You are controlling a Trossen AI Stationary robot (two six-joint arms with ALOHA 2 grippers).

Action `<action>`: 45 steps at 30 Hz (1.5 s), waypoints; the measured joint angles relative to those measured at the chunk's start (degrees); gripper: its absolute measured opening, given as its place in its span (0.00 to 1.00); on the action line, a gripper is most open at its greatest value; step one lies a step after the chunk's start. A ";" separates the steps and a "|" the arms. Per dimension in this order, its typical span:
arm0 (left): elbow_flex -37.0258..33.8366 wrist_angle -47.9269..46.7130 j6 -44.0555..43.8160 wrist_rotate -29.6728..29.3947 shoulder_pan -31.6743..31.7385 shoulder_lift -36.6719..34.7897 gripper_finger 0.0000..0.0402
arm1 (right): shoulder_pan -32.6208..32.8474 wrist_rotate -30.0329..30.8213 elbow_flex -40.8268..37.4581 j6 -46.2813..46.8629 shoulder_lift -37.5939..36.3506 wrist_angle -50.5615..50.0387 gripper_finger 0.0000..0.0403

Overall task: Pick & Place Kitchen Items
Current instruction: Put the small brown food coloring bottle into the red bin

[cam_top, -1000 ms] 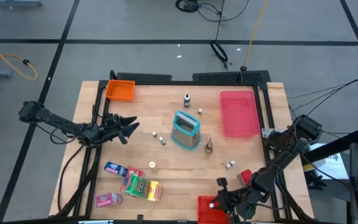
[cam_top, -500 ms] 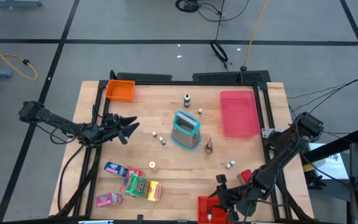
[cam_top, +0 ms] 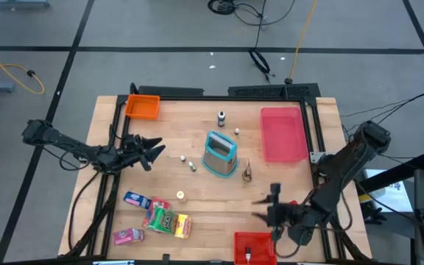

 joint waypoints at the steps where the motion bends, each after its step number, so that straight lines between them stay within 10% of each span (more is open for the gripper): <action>1: 0.00 0.02 -0.02 0.00 0.00 0.00 0.64 | -0.60 1.91 0.00 0.68 -1.29 -1.93 0.39; 11: 0.00 0.02 -0.05 -0.02 0.00 0.00 0.64 | -17.44 4.92 -5.62 -0.47 -13.09 -10.90 0.37; 29: 0.00 0.02 0.80 -1.42 0.07 0.00 0.64 | -56.10 -29.55 -18.95 -21.20 -17.61 15.28 0.37; 45: 0.00 -0.23 1.80 -1.68 0.07 0.00 0.64 | -64.16 -39.41 -19.02 -24.10 -10.12 18.99 0.43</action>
